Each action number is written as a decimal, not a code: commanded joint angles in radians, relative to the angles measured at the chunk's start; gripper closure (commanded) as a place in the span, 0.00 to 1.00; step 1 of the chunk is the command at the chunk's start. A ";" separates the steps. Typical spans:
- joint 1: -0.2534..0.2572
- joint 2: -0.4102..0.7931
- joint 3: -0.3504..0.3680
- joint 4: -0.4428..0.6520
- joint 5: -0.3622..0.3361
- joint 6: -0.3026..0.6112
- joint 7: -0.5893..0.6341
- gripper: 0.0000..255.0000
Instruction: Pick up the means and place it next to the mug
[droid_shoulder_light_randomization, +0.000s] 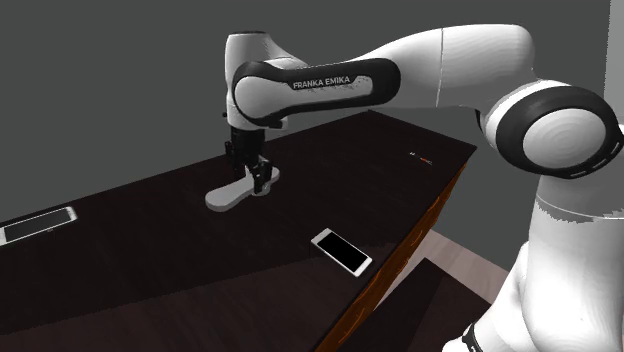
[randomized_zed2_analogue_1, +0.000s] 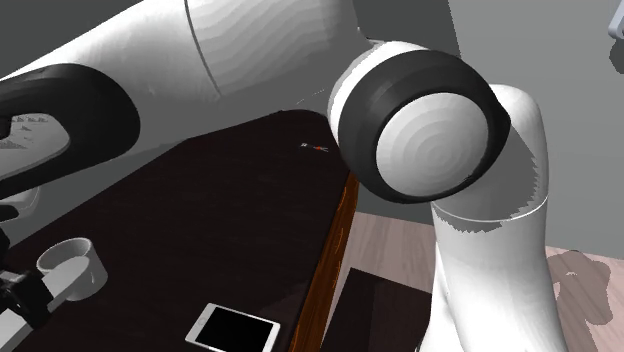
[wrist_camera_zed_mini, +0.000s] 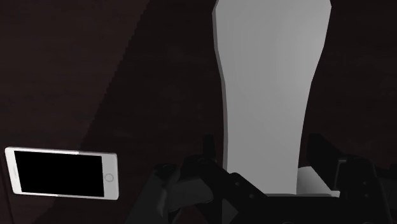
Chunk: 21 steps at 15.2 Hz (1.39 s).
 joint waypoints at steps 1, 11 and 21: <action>-0.001 -0.002 0.000 -0.030 0.000 0.030 0.001 1.00; -0.001 0.027 -0.003 -0.124 -0.007 0.152 0.005 1.00; 0.001 0.075 -0.009 -0.192 -0.019 0.267 0.012 1.00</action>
